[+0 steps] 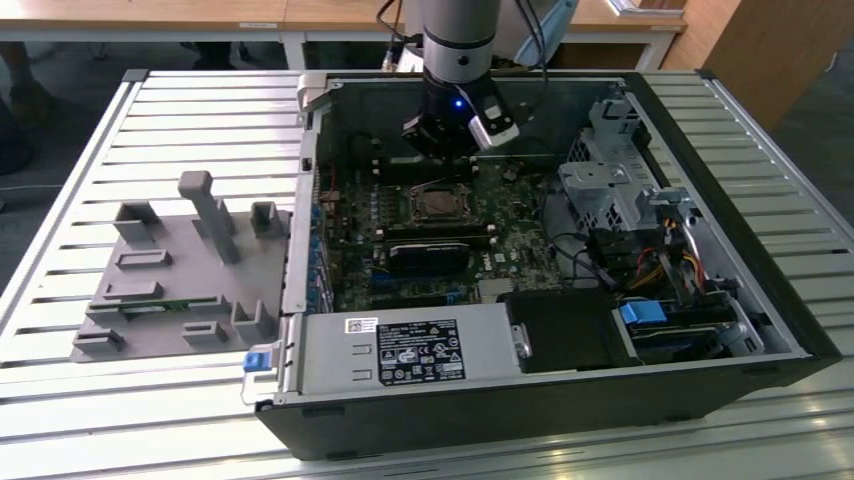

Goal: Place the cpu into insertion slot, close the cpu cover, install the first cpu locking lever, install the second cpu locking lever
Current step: 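Install the first cpu locking lever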

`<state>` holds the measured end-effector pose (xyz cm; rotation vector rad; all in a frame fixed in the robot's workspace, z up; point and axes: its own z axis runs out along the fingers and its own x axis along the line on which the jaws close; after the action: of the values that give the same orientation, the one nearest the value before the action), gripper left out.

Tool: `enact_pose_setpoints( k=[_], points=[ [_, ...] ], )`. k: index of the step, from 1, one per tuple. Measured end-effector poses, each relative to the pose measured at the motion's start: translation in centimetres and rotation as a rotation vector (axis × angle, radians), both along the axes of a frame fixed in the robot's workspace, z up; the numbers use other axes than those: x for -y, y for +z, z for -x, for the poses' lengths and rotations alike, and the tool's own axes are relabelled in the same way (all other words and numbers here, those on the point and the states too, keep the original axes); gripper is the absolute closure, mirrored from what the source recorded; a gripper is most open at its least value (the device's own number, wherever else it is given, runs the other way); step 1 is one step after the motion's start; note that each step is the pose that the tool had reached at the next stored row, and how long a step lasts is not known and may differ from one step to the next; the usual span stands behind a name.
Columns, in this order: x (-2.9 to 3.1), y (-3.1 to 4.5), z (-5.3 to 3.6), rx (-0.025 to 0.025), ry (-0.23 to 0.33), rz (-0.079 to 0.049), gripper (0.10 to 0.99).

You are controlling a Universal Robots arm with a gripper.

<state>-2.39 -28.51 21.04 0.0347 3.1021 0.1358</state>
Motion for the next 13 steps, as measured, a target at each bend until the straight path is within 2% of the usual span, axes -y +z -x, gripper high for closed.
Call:
enact_pose_setpoints(
  k=[6, 13],
  points=[
    [-0.04, -0.36, -0.15, -0.0005, 0.000, 0.005, 0.980],
    [-0.06, -0.84, -0.33, -0.0004, 0.000, 0.018, 0.980]
  ],
)
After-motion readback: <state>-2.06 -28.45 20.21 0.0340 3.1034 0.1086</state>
